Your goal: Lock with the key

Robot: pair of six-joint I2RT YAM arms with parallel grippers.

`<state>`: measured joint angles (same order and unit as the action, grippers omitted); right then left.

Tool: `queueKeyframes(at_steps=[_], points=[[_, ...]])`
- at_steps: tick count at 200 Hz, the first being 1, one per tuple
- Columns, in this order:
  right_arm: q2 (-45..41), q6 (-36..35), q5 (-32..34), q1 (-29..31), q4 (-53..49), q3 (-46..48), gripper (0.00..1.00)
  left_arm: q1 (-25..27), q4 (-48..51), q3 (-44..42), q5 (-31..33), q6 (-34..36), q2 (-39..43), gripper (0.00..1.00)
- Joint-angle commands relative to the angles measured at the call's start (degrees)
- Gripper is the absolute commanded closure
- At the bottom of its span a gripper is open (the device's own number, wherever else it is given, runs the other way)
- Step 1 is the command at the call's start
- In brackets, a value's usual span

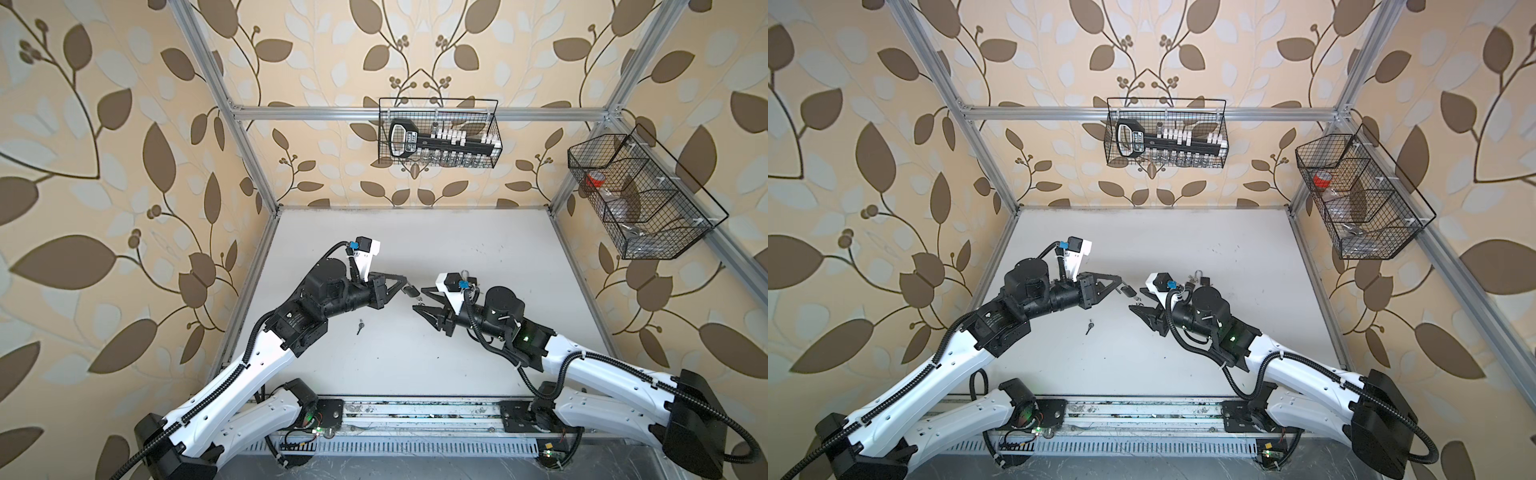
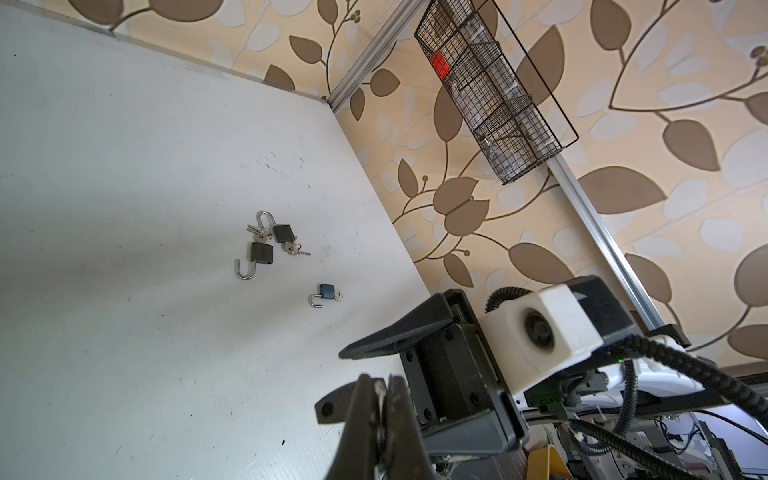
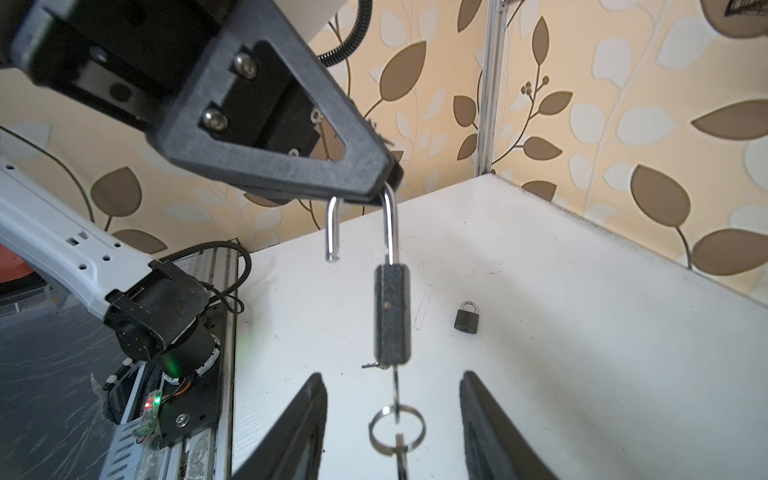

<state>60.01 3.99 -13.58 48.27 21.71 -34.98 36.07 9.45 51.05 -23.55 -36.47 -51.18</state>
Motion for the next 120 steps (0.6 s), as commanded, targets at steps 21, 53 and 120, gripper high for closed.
queueKeyframes(at_steps=[21, 53, 120], points=[[2.3, 0.1, -2.6, 0.2, 2.7, -4.5, 0.57, 0.4, -3.1, 2.6, -1.1, -0.4, 0.1, 1.0], [3.6, 0.1, -3.3, 0.2, 2.7, -5.3, 0.63, 0.4, -3.1, 2.6, -1.1, -0.4, 0.1, 1.0], [4.8, 0.8, -3.6, 0.2, 3.0, -5.5, 0.73, 0.4, -3.3, 3.0, -1.6, -0.4, 0.0, 1.0]])
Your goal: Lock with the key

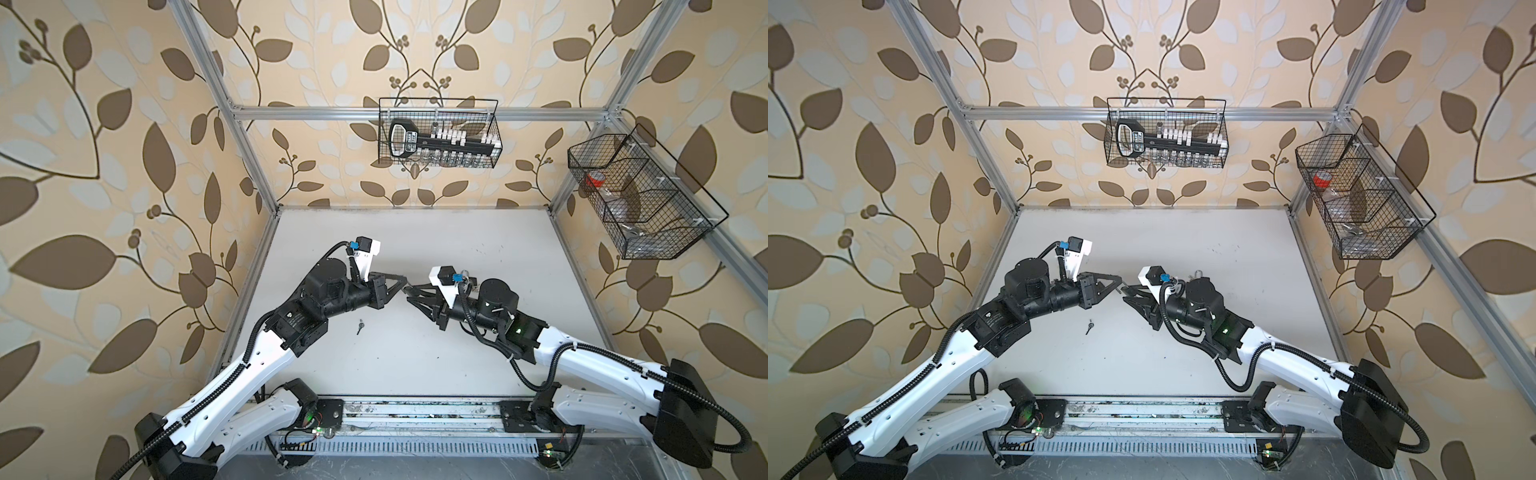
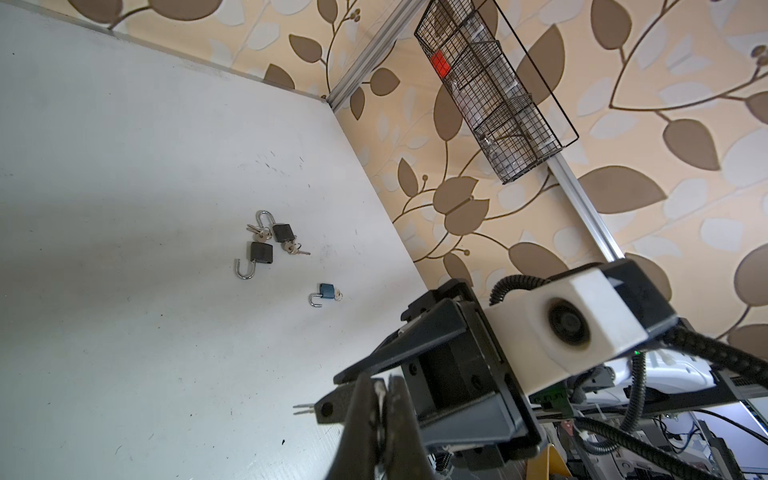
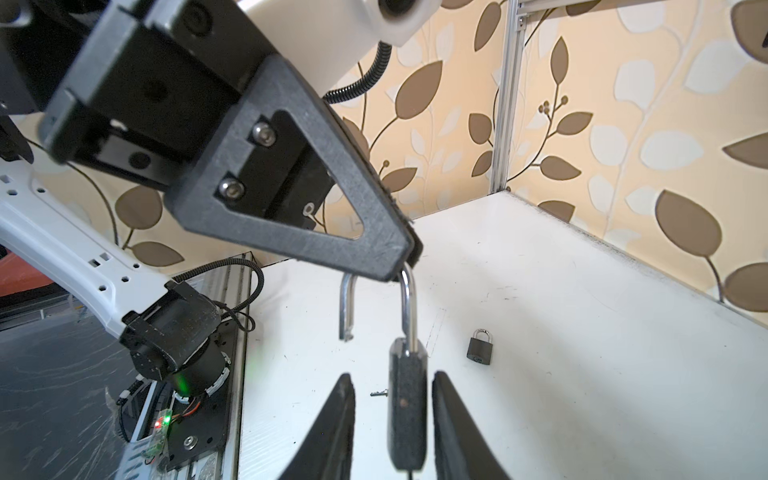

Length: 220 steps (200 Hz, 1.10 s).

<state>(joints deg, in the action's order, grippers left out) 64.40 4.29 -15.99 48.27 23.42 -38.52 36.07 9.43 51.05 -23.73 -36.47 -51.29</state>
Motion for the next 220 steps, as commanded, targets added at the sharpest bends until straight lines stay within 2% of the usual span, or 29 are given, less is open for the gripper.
queueKeyframes(at_steps=[1, 36, 72, 86, 126, 163, 198, 220], points=[[0.4, 0.5, -1.2, 0.2, 1.3, -2.0, 0.73, 0.4, -3.3, 2.9, -1.4, -0.4, 0.1, 1.0], [-0.1, 1.9, -1.3, 0.2, 1.6, -1.9, 0.86, 0.3, -3.3, 2.7, -1.5, -0.4, 0.4, 1.0], [-1.9, 5.7, -4.3, 0.0, 1.2, -2.1, 1.0, 0.3, -1.5, 3.9, -0.9, 1.9, 0.9, 1.0], [-2.5, 8.5, -7.8, -0.9, 0.1, -3.1, 1.0, 0.4, 0.0, 5.6, -2.7, 5.3, 0.6, 1.0], [-3.0, 17.0, -24.8, -5.2, -1.8, -6.4, 1.0, 0.3, 2.4, 10.2, -9.7, 15.7, -0.8, 1.0], [-3.6, 21.3, -35.0, -5.5, -1.3, -8.9, 1.0, 0.3, 1.8, 12.4, -14.6, 19.0, -1.6, 1.0], [-3.1, 24.0, -39.5, -5.5, 0.7, -9.6, 1.0, 0.4, 0.8, 12.5, -16.7, 18.7, -2.1, 1.0], [-2.7, 26.7, -40.0, -5.5, 4.5, -9.5, 1.0, 0.3, -0.8, 11.4, -18.4, 17.5, -2.5, 1.0]])
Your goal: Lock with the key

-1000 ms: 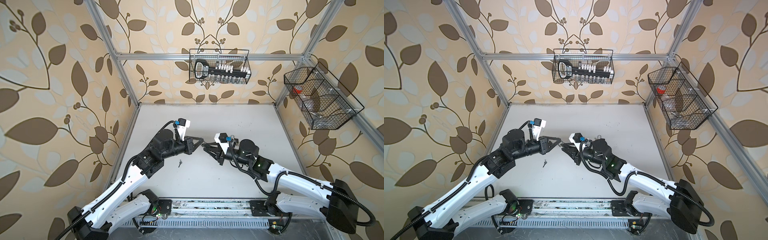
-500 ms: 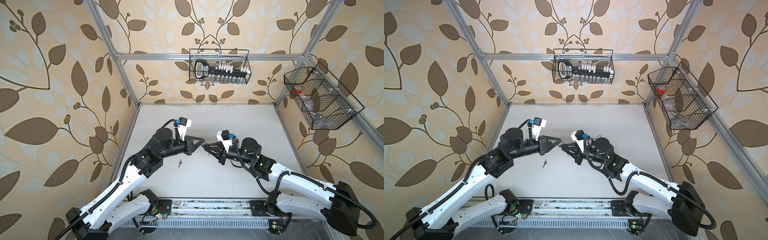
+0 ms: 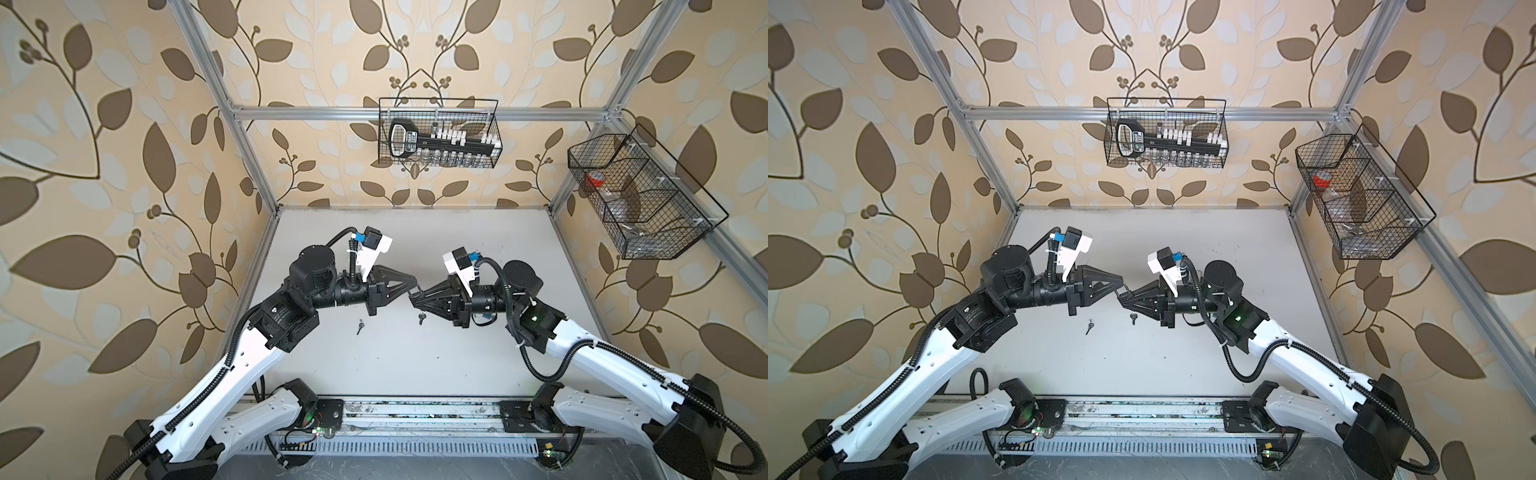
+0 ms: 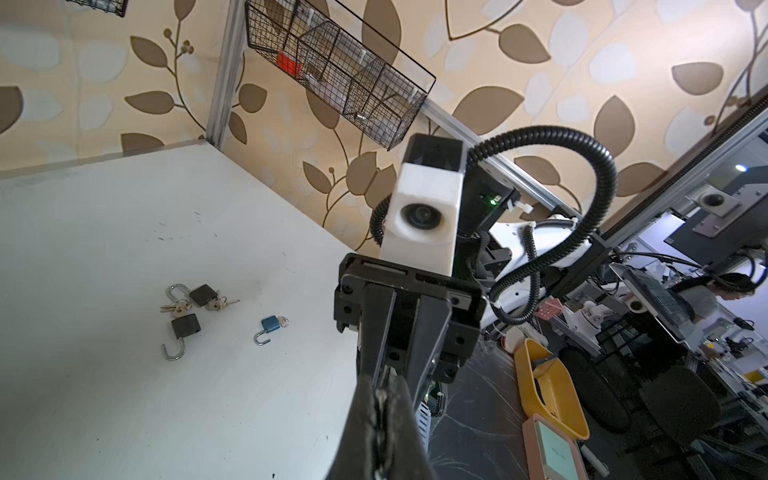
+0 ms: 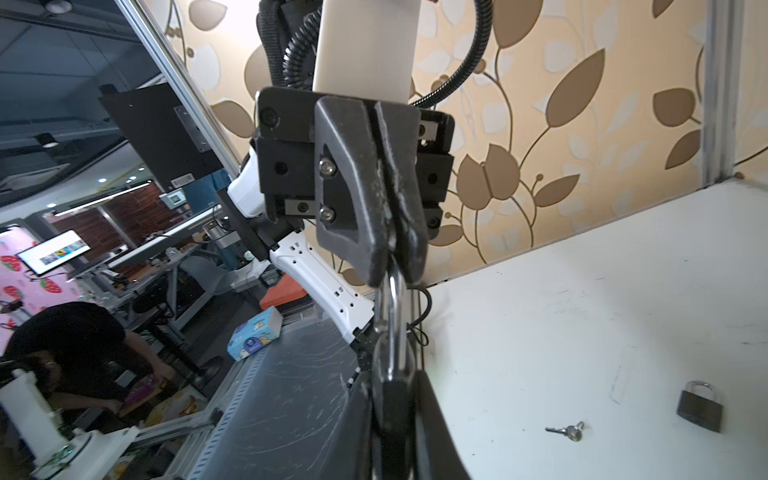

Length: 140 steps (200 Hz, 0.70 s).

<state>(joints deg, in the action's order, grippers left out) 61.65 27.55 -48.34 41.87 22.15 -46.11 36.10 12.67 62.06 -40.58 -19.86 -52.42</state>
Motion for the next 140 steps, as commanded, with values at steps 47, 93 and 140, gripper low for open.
queueKeyframes(at_steps=[47, 93, 140], points=[[-0.4, 6.5, -7.3, 0.9, 9.8, -2.1, 1.0, 0.3, -4.6, -1.7, -2.6, 0.5, -1.1, 1.0], [-0.7, 9.5, -7.7, 0.9, 12.5, -2.4, 1.0, 0.4, -4.7, -3.6, -3.0, 1.1, -1.4, 1.0], [-0.7, 14.1, -8.5, 0.9, 17.9, -2.7, 1.0, 0.3, -3.7, -4.6, -3.4, 2.5, -1.4, 1.0]])
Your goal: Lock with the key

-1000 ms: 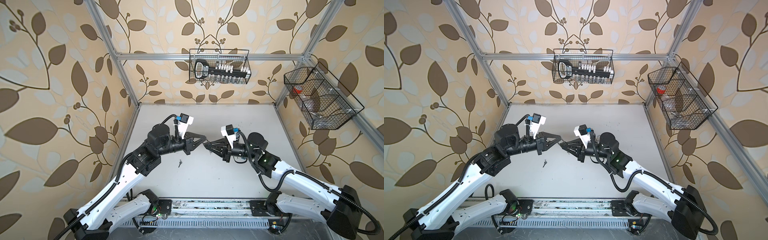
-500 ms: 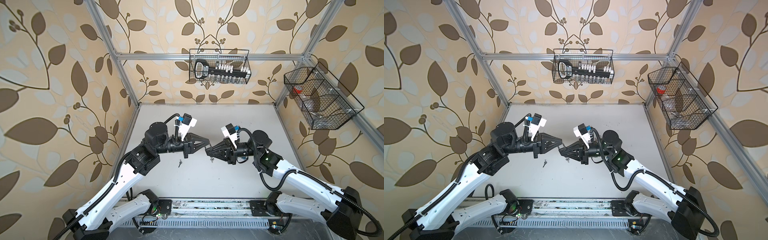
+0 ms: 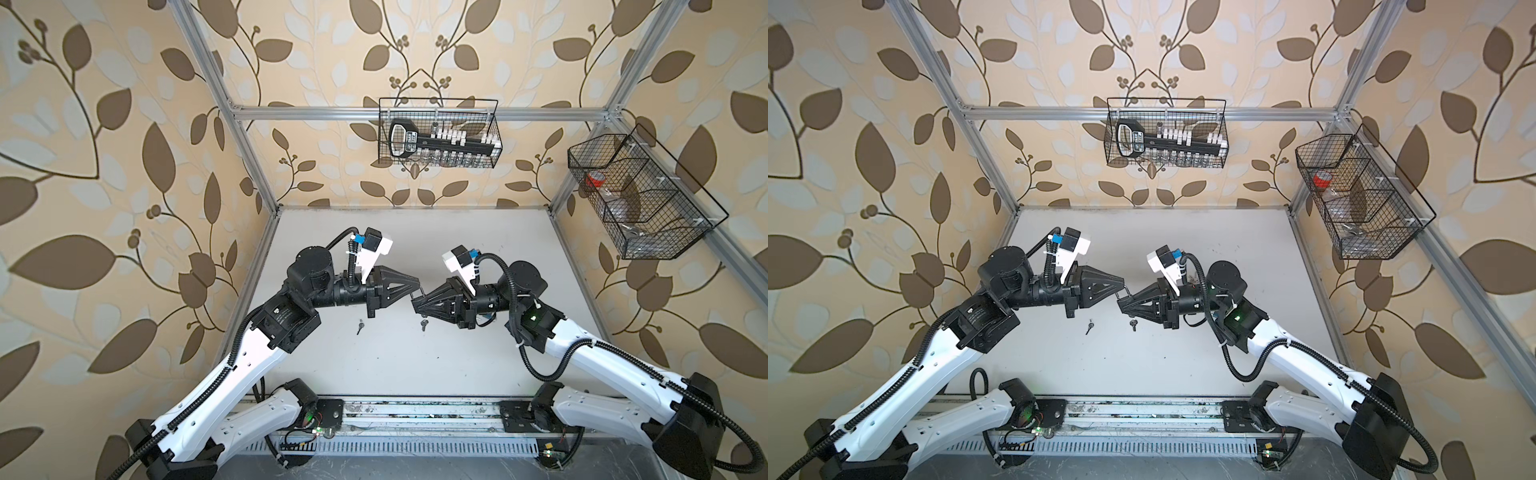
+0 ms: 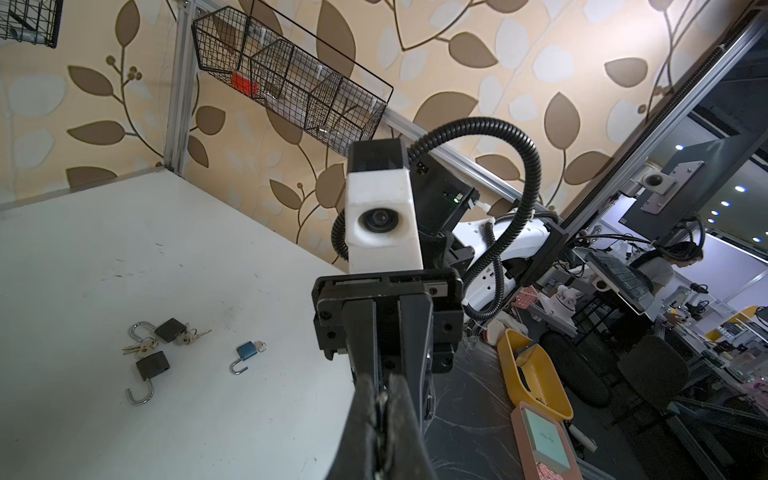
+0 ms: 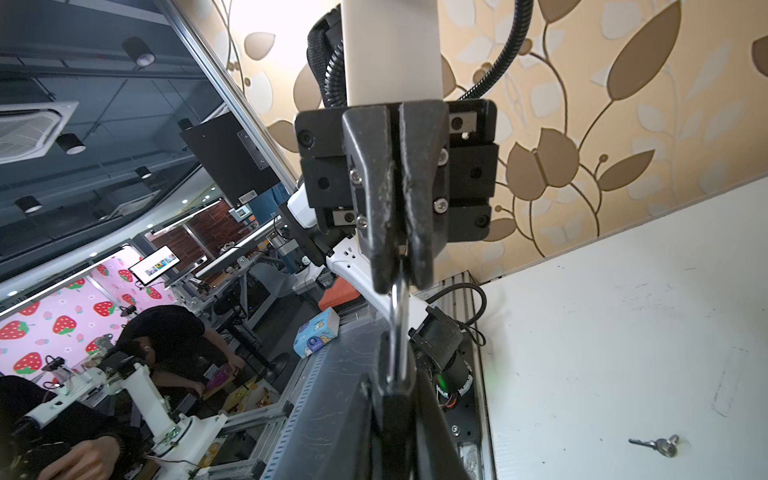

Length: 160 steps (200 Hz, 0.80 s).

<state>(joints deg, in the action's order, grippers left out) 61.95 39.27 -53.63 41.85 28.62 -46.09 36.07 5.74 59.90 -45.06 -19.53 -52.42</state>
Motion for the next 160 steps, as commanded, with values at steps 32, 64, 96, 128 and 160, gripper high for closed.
queueKeyframes(at_steps=[32, 64, 96, 128, 160], points=[[-1.5, 3.9, -0.4, 0.9, 11.6, -3.1, 1.0, 0.3, 3.2, -3.1, -0.1, 2.0, -1.5, 1.0], [-2.0, 4.8, 6.5, -0.1, 10.9, -2.2, 1.0, 0.5, 3.1, -3.9, -1.2, 1.6, -1.1, 1.0], [-2.2, 6.1, 12.3, -1.5, 10.9, -1.6, 1.0, 0.6, 2.7, -5.5, -2.3, 0.6, -0.4, 1.0], [-1.9, 6.3, 13.8, -1.7, 12.4, -2.0, 1.0, 0.7, 2.7, -7.4, -2.6, -0.2, 1.0, 1.0], [-1.9, 6.9, 14.6, -1.9, 13.9, -2.1, 1.0, 0.7, 2.6, -8.8, -3.1, -0.9, 2.0, 1.0]])
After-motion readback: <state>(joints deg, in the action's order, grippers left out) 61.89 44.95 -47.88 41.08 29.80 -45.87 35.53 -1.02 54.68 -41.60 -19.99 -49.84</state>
